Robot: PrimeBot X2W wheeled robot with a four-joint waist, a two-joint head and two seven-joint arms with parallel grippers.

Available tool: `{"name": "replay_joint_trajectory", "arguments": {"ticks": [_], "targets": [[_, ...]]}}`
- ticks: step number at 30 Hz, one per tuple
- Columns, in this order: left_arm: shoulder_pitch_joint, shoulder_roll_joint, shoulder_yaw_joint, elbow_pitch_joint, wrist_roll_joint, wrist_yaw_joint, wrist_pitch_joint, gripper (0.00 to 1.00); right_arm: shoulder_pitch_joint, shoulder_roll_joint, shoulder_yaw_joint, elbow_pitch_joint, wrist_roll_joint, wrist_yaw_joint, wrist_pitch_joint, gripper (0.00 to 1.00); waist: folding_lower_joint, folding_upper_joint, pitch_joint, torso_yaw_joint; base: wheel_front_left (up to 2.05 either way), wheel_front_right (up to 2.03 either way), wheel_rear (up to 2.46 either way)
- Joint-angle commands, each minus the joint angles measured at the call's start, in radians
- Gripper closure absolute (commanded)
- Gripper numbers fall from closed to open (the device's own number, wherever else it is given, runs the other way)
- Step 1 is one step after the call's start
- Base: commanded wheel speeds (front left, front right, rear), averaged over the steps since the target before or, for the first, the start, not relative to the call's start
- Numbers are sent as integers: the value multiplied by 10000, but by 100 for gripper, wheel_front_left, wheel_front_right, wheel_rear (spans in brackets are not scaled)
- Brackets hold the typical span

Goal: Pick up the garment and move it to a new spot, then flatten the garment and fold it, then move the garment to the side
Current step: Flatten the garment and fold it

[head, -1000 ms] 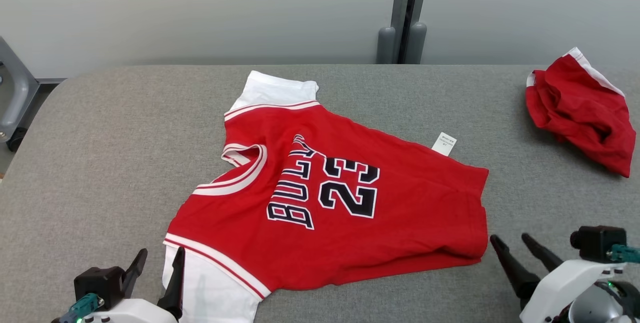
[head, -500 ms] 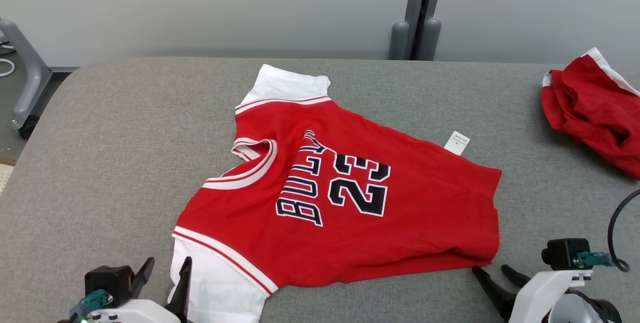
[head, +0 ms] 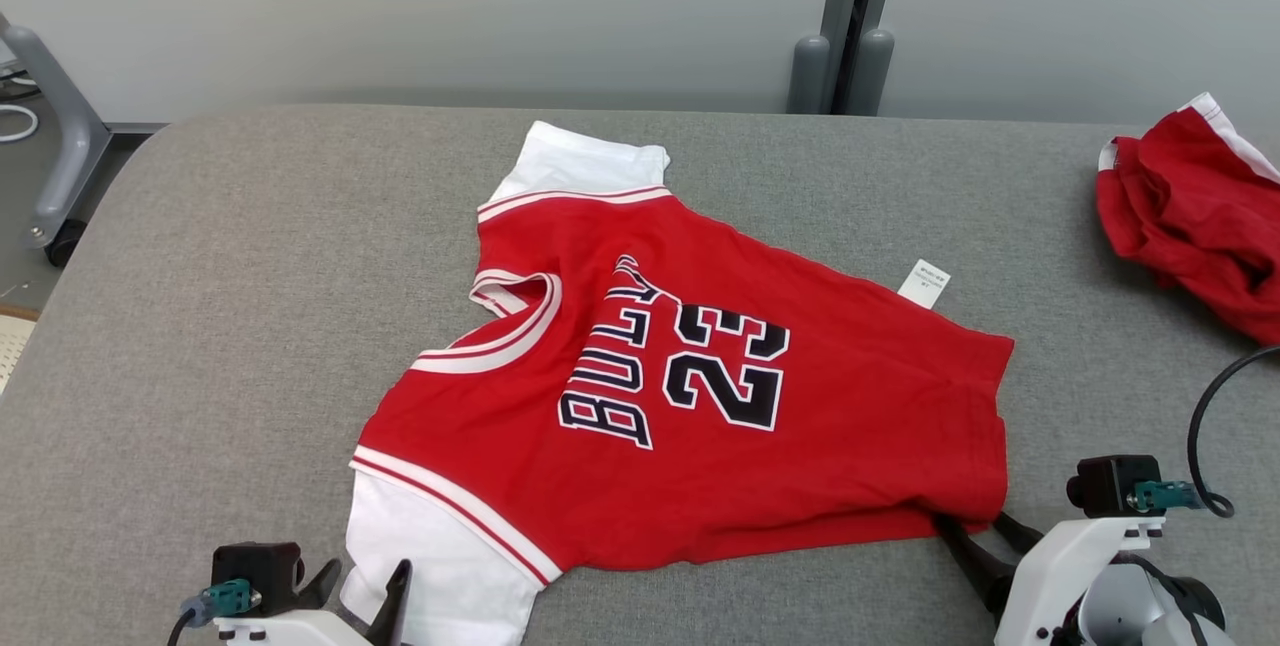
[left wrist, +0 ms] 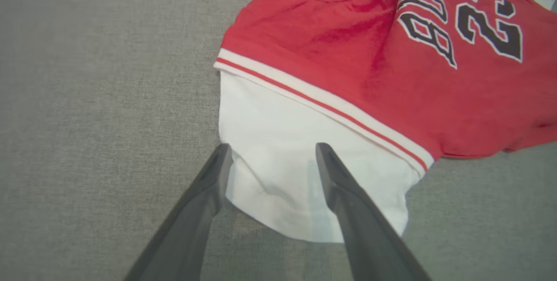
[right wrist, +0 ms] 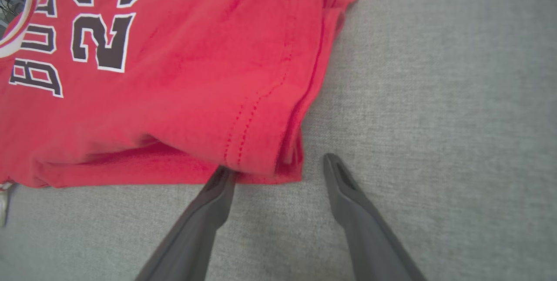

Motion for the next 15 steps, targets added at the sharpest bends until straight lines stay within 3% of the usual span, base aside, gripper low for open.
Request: {"name": "replay_joint_trajectory", "arguments": {"ticks": [1, 8, 15], "targets": [[-252, 122, 34, 98, -28, -39, 22, 0, 20, 97, 150, 299, 86, 1, 80, 0, 0, 0, 46, -6, 0, 0, 0], [-612, 206, 64, 1195, -545, -519, 202, 0, -185, 205, 408, 628, 258, 1, -114, 0, 0, 0, 193, -51, 0, 0, 0], [-894, 157, 95, 2024, -764, -702, 24, 0, -358, 220, 752, 737, 488, 1, -250, 0, 0, 0, 266, -90, 0, 0, 0]]}}
